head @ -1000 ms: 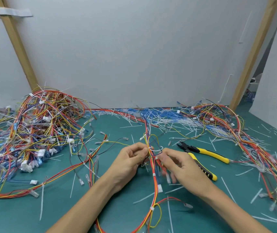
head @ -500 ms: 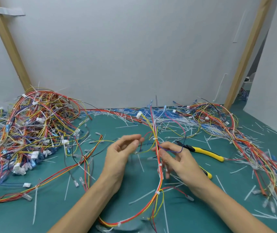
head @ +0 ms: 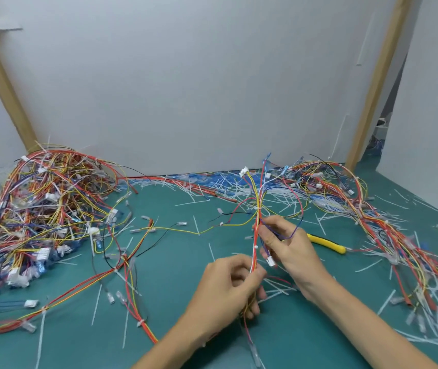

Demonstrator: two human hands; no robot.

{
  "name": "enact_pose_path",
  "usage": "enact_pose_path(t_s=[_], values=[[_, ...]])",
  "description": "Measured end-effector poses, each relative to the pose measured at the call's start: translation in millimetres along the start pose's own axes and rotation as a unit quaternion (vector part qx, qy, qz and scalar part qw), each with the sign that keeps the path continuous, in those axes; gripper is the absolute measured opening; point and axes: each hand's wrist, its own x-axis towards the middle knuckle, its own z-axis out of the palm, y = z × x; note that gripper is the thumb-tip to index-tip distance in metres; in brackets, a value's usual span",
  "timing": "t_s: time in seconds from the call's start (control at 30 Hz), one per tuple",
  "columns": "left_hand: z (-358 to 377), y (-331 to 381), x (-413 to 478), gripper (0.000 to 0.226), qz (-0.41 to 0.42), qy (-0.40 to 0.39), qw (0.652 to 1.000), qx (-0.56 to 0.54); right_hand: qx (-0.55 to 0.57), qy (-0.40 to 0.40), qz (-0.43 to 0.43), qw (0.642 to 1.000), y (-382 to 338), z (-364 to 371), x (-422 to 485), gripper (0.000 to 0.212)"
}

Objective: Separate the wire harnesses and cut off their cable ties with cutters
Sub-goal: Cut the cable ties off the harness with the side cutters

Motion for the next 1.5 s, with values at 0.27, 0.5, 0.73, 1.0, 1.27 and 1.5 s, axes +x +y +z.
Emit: enact_pose_path(t_s=[0.27,0.5,0.73,1.0,1.27,1.5], values=[[-8.0,1.8,2.8,0.022,-0.021,-0.033,0.998,-0.047,-0.006,0.007,0.012,1.0,-3.2,0.0,-1.3,0.01],[-15.9,10.1,3.2,0.022,-0.029,-0.051,0.997,-0.046,0.01,0.033,0.003,0.999,-9.1,-4.9,2.2,0.012],[-45.9,13.0,13.5,0.034,-0.046,-0.072,0.986,-0.146,0.145,0.052,0.061,0.986,-16.1,-13.1,6.2,0.008],[-51.7,6.6,18.6,0.034,-0.051,-0.089,0.97,-0.221,0.248,0.047,0.135,0.958,-22.4,-6.8,3.7,0.016],[-44.6,7.0,16.7,0.038,-0.067,-0.088,0.975,-0.192,0.3,0.002,0.157,0.941,-28.5,-8.5,-1.4,0.01],[-57.7,9.6,15.3,0.035,-0.059,-0.149,0.959,-0.234,0.333,0.092,0.129,0.929,-24.3,-23.5,9.8,0.018]])
